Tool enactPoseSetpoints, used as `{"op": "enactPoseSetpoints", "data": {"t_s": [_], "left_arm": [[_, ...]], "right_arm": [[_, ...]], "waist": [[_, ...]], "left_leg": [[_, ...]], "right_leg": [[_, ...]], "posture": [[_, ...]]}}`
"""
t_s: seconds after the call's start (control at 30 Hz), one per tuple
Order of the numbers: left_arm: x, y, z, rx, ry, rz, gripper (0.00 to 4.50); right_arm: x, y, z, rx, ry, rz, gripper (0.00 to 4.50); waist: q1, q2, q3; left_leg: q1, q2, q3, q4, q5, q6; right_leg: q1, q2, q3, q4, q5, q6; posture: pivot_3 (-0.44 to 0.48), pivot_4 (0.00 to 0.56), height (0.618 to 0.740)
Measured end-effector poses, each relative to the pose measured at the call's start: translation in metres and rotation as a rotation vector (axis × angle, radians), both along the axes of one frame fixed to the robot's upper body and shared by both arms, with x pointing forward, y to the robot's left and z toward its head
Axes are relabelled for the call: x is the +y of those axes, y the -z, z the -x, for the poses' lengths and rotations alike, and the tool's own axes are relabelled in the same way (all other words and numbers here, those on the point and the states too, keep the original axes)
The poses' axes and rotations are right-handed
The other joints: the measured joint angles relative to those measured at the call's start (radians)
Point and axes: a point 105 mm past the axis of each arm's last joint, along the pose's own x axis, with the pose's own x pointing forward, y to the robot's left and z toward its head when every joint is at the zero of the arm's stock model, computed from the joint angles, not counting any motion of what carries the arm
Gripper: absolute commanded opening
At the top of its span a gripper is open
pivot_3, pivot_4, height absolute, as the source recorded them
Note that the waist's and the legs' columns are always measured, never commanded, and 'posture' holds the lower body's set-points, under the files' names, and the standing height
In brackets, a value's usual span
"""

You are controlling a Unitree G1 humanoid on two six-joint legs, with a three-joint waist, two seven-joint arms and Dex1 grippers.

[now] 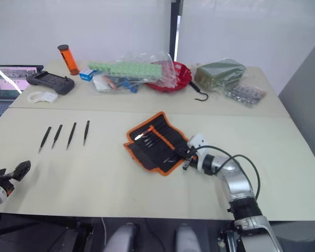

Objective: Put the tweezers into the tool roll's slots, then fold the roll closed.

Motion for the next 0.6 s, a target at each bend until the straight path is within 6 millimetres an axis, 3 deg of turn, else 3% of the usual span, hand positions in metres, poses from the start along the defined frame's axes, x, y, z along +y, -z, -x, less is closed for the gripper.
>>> {"op": "enactPoseSetpoints", "data": {"t_s": [0.33,0.6], "left_arm": [[0.003,0.01,-0.053,0.092,0.073,-0.01,4.48],[0.008,0.013,-0.075,0.098,0.101,-0.047,4.48]], "right_arm": [[0.001,-0.001,0.003,-0.009,0.007,0.001,0.0],[0.0,-0.001,0.003,-0.013,0.021,0.002,0.0]], "waist": [[-0.002,0.0,0.0],[-0.002,0.0,0.0]], "left_leg": [[-0.001,0.0,0.0,-0.002,0.0,0.0],[-0.001,0.0,0.0,-0.003,0.0,0.0]], "right_leg": [[-0.002,0.0,0.0,0.0,0.0,0.0],[-0.002,0.0,-0.001,0.0,0.0,0.0]], "posture": [[0.0,0.15,0.74],[0.0,0.15,0.74]]}}
